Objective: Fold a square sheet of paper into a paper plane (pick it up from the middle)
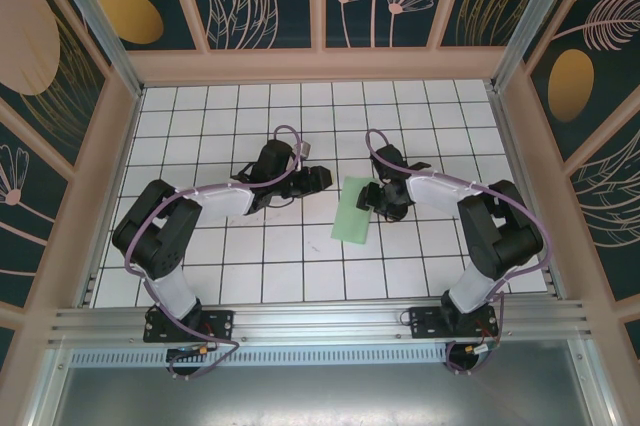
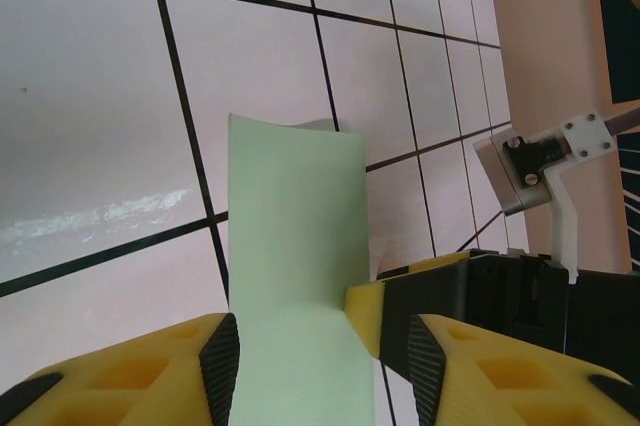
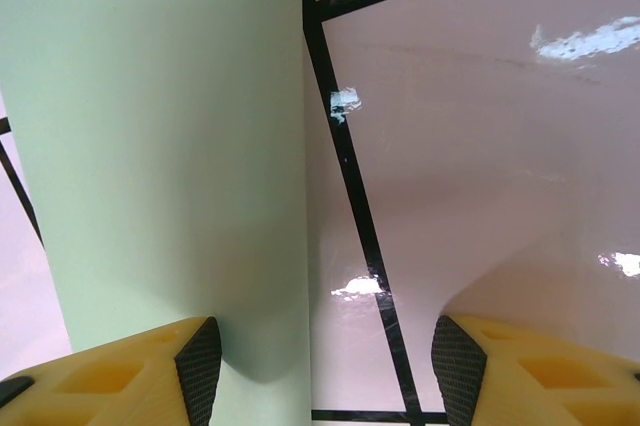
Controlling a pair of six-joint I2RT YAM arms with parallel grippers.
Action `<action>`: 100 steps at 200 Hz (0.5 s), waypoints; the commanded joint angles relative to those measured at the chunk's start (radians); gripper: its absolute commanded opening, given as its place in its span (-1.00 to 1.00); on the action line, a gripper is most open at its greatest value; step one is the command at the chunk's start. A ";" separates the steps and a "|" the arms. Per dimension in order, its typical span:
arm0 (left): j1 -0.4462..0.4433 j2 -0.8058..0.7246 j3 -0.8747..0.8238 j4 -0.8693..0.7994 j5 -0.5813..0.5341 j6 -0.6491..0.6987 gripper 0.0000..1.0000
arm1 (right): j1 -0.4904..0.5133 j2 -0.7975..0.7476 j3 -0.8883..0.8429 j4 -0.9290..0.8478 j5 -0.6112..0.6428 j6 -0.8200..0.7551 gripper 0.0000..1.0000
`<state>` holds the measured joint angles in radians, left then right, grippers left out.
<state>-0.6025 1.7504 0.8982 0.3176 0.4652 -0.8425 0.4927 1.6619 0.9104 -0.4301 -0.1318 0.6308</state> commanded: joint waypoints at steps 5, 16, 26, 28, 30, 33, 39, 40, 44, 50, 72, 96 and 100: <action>-0.006 0.017 0.031 -0.006 0.023 0.017 0.02 | 0.008 0.056 0.001 0.007 -0.005 0.004 0.25; -0.008 0.019 0.035 -0.006 0.027 0.016 0.00 | 0.008 0.060 0.001 -0.002 0.008 0.006 0.24; -0.008 0.023 0.038 -0.006 0.030 0.016 -0.01 | 0.007 0.063 0.001 -0.004 0.011 0.007 0.24; -0.009 0.024 0.038 -0.006 0.030 0.016 -0.01 | 0.007 0.063 0.000 -0.004 0.011 0.008 0.24; -0.008 0.024 0.036 -0.006 0.029 0.016 -0.02 | 0.007 0.063 -0.002 -0.004 0.011 0.009 0.24; -0.010 0.025 0.039 -0.005 0.030 0.015 -0.02 | 0.007 0.065 -0.002 -0.002 0.011 0.010 0.24; -0.013 0.029 0.040 -0.007 0.033 0.016 -0.04 | 0.008 0.065 -0.004 -0.001 0.009 0.010 0.24; -0.013 0.030 0.041 -0.007 0.033 0.016 -0.05 | 0.009 0.064 -0.004 -0.001 0.009 0.010 0.24; -0.015 0.033 0.043 -0.007 0.034 0.015 -0.06 | 0.008 0.065 -0.005 -0.001 0.009 0.010 0.24; -0.019 0.037 0.047 -0.009 0.035 0.017 -0.08 | 0.007 0.065 -0.006 -0.003 0.014 0.013 0.24; -0.032 0.062 0.063 -0.012 0.037 0.009 -0.19 | 0.007 0.066 -0.008 -0.005 0.017 0.014 0.24; -0.051 0.098 0.069 -0.018 0.035 -0.002 -0.38 | 0.008 0.069 -0.009 -0.007 0.023 0.013 0.24; -0.054 0.104 0.099 -0.022 0.033 -0.002 -0.42 | 0.008 0.070 -0.009 -0.006 0.023 0.013 0.24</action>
<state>-0.6369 1.8111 0.9424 0.3138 0.4873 -0.8429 0.4927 1.6699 0.9157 -0.4377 -0.1249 0.6346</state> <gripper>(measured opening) 0.339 0.621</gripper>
